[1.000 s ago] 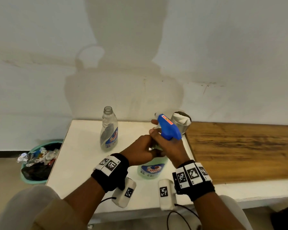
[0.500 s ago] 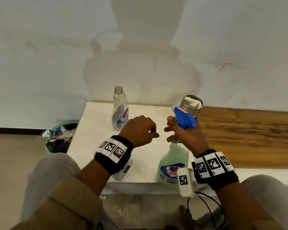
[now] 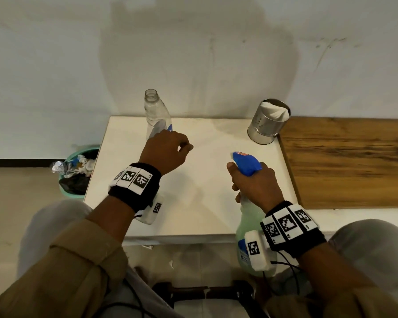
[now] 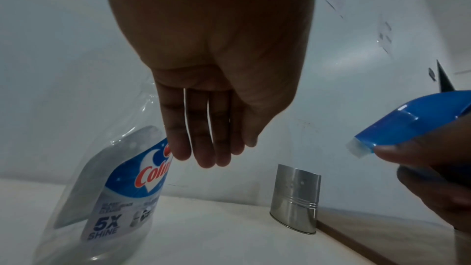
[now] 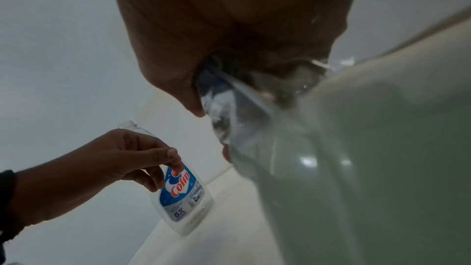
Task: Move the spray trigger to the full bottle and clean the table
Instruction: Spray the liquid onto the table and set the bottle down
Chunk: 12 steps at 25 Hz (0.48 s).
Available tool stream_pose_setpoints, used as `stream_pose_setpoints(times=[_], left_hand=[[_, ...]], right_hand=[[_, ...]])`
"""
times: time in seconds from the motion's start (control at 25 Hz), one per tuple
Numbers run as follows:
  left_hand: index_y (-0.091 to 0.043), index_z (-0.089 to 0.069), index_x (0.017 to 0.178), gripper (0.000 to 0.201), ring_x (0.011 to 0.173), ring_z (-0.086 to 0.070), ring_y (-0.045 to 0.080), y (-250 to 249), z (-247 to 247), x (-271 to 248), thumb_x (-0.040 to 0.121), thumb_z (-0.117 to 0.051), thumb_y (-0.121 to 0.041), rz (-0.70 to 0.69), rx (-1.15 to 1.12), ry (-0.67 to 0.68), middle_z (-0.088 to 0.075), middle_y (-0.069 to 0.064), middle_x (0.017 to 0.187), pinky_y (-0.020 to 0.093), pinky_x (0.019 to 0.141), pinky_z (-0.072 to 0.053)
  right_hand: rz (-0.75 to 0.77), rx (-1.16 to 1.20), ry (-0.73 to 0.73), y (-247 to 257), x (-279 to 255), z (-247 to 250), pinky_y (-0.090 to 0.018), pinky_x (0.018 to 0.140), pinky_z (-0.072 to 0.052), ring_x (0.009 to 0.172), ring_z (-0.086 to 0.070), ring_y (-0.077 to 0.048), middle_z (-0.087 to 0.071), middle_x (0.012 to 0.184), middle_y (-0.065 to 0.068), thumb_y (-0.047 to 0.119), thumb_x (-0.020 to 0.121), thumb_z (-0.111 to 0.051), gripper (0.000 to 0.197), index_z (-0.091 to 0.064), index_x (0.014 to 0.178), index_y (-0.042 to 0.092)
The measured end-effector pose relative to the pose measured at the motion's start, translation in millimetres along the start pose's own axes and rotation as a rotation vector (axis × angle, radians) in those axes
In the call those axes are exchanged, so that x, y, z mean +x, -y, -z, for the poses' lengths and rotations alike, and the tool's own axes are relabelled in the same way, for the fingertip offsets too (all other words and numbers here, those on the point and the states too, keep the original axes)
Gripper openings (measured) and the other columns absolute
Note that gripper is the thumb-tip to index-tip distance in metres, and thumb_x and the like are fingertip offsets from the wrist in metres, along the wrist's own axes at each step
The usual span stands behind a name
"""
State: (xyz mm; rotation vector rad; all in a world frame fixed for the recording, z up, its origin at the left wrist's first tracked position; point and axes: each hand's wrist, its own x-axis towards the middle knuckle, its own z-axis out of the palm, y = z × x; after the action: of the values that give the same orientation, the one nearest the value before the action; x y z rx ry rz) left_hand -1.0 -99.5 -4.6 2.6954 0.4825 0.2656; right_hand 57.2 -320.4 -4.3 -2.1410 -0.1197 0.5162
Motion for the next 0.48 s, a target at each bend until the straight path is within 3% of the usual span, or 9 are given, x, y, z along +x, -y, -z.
stream_pose_setpoints(times=[0.16,0.24,0.36,0.48], left_hand=[[-0.025,-0.070,0.086,0.025,0.104,-0.061,0.025,16,-9,8,0.087,-0.056,-0.045,0.024,-0.035,0.013,-0.067,-0.006,0.074,0.030,0.074,-0.045],[-0.026,-0.069,0.085,0.024,0.113,-0.057,0.028,20,-11,11,0.086,-0.056,-0.046,0.039,-0.045,0.027,-0.069,-0.002,0.077,0.033,0.077,-0.049],[-0.026,-0.067,0.083,0.023,0.110,-0.056,0.026,21,-10,13,0.085,-0.056,-0.046,0.057,-0.054,0.038,-0.068,0.000,0.081,0.036,0.078,-0.050],[-0.025,-0.067,0.080,0.023,0.111,-0.056,0.026,21,-10,13,0.085,-0.057,-0.045,0.069,-0.066,0.051,-0.065,-0.003,0.076,0.038,0.080,-0.051]], right_hand=[[-0.031,-0.070,0.016,-5,6,-4,-0.014,0.038,-0.043,0.040,-0.063,-0.015,-0.073,0.071,-0.011,0.051,0.086,-0.062,0.046,-0.063,0.088,0.005],[-0.021,-0.092,0.016,-9,9,-6,-0.020,0.046,-0.052,0.043,-0.066,-0.017,-0.074,0.074,-0.011,0.052,0.085,-0.062,0.049,-0.064,0.089,0.003],[-0.017,-0.132,0.007,-10,10,-6,-0.030,0.062,-0.060,0.048,-0.069,-0.021,-0.074,0.080,-0.012,0.053,0.083,-0.062,0.049,-0.063,0.090,0.005],[-0.058,-0.093,0.025,-9,8,-3,-0.024,0.051,-0.054,0.048,-0.067,-0.021,-0.075,0.078,-0.011,0.049,0.083,-0.065,0.037,-0.060,0.083,0.012]])
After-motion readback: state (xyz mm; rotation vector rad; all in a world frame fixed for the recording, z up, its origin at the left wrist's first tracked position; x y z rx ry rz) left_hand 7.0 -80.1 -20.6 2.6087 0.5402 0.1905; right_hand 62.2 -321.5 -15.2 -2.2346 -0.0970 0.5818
